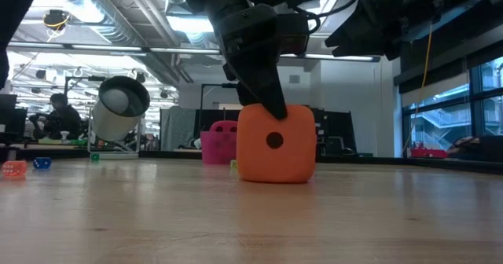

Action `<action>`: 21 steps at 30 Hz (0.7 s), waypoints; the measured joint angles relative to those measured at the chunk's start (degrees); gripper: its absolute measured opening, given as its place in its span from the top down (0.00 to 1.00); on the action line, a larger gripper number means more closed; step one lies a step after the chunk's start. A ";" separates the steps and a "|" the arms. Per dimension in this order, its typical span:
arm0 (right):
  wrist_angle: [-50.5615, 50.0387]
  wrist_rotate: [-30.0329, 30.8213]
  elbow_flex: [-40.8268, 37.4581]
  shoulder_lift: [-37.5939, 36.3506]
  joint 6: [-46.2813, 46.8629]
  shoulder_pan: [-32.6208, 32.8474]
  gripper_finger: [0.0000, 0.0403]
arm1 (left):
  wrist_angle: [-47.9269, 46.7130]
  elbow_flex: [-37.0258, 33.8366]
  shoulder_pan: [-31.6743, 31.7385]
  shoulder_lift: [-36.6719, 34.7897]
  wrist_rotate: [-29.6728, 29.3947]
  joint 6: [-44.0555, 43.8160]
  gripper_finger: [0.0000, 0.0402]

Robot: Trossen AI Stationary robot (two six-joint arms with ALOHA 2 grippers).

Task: Pick & Place Dice
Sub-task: Put the right orange die into the pink bin

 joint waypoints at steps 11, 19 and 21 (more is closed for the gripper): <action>-0.02 -0.02 -0.01 0.00 0.04 -0.01 0.49 | -4.94 3.71 0.08 0.00 0.61 -0.12 0.12; -0.05 -0.02 0.00 0.00 0.44 -0.02 0.49 | -14.80 12.54 0.13 0.00 -1.70 2.34 0.12; -0.07 -0.02 -0.02 0.00 0.63 0.00 0.49 | -19.40 15.27 0.15 0.00 -4.30 3.07 0.12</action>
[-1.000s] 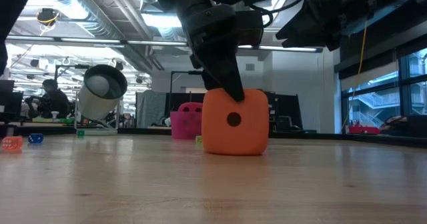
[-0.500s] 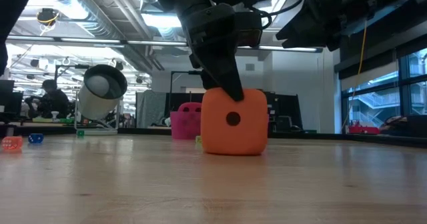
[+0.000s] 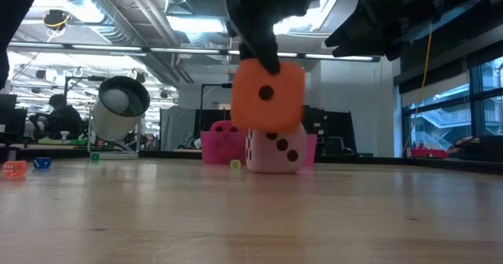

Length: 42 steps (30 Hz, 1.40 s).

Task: Pick & Place Dice
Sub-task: Put the right orange die into the pink bin

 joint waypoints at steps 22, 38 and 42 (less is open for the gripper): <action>0.02 -4.32 0.00 0.02 0.65 0.00 0.49 | -14.41 16.90 15.75 -0.11 -15.94 15.84 0.12; 0.04 -4.33 0.00 0.04 0.05 -0.02 0.49 | 2.26 16.94 35.91 2.13 -3.97 28.81 0.12; 0.07 -4.33 -0.02 0.21 -0.26 -0.06 0.49 | 2.24 16.90 37.27 5.03 -2.43 30.40 0.12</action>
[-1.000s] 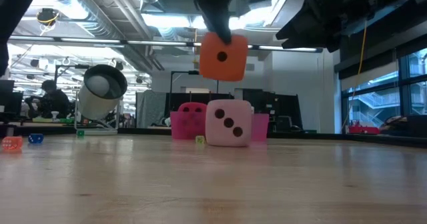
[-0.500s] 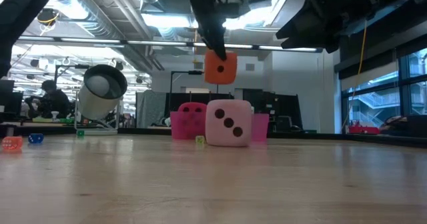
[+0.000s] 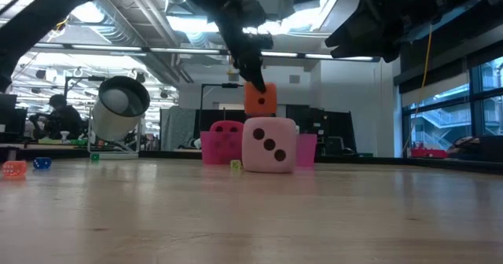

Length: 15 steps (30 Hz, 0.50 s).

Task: Pick & Place Dice
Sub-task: Put the right orange die into the pink bin

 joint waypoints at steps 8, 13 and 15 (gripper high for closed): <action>0.02 -0.02 0.00 0.00 -0.42 0.00 0.49 | -0.02 -0.07 0.13 4.45 0.69 1.98 0.12; 0.01 -0.17 0.00 0.00 -0.46 0.00 0.49 | 0.73 -0.07 0.39 5.42 0.60 2.57 0.12; 0.00 -0.17 0.00 0.00 -0.61 0.00 0.49 | 1.33 -0.07 0.51 5.86 1.07 2.59 0.12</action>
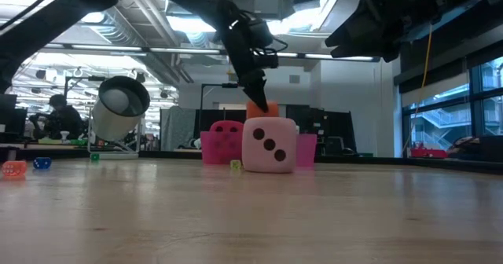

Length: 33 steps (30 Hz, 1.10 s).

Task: Pick & Place Dice
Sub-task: Put the right orange die into the pink bin

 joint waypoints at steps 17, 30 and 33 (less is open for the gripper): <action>-0.42 0.02 0.00 -0.02 -0.17 -0.02 0.49 | -1.05 0.07 0.48 2.52 5.40 -2.31 0.12; -0.87 0.02 0.00 -0.02 0.07 -0.02 0.49 | -1.58 0.04 0.78 2.59 5.47 -5.42 0.12; -0.87 0.00 0.00 -0.02 0.09 -0.01 0.49 | -1.58 0.04 0.77 2.59 5.47 -6.86 0.12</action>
